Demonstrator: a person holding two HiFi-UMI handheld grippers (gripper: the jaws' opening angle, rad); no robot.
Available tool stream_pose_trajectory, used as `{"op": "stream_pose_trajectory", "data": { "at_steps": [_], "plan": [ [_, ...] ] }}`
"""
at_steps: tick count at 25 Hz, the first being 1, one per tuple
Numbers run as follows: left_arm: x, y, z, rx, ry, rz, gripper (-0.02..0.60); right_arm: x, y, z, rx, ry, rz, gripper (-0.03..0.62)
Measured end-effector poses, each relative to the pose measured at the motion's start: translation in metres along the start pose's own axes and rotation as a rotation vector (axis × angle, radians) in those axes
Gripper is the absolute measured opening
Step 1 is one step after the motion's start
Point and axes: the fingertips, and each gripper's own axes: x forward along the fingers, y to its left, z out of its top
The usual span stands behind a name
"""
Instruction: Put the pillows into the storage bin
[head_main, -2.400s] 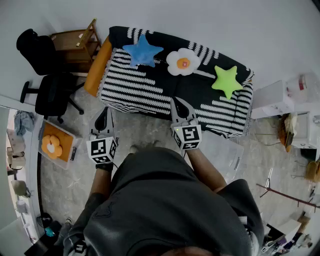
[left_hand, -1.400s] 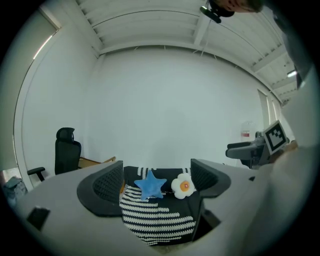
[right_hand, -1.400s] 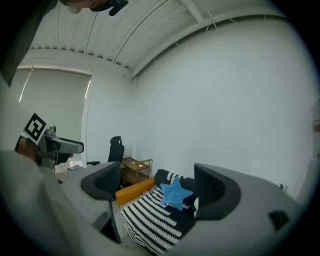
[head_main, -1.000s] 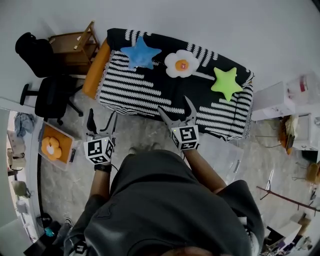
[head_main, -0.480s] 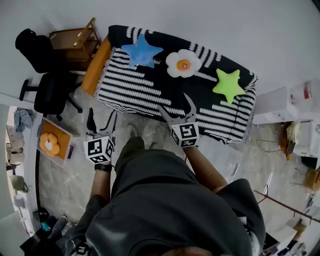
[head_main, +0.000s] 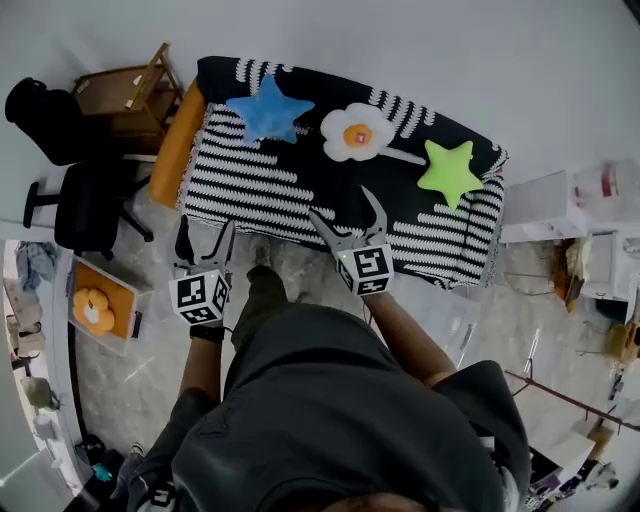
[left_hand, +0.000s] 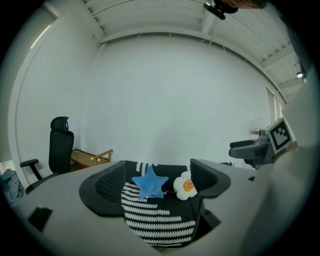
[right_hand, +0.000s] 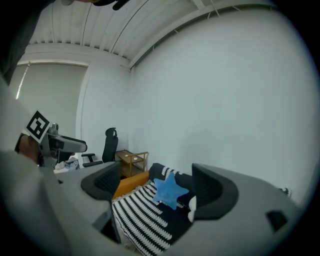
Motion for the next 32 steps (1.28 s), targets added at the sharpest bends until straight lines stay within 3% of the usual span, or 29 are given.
{"op": "stream_pose_trajectory", "data": {
  "at_steps": [18,23,32],
  "plan": [
    [0.220,0.096,-0.002,-0.010,0.145,-0.155,0.407,0.208,-0.049,0.002,0.050,0.127,-0.119,0.445],
    [0.280,0.099,-0.022,0.011,0.188,-0.183,0.405,0.260,-0.068,-0.022,0.085,0.156,-0.120,0.443],
    [0.384,0.097,-0.080,0.043,0.247,-0.147,0.402,0.331,-0.100,-0.076,0.127,0.180,-0.048,0.443]
  ]
}}
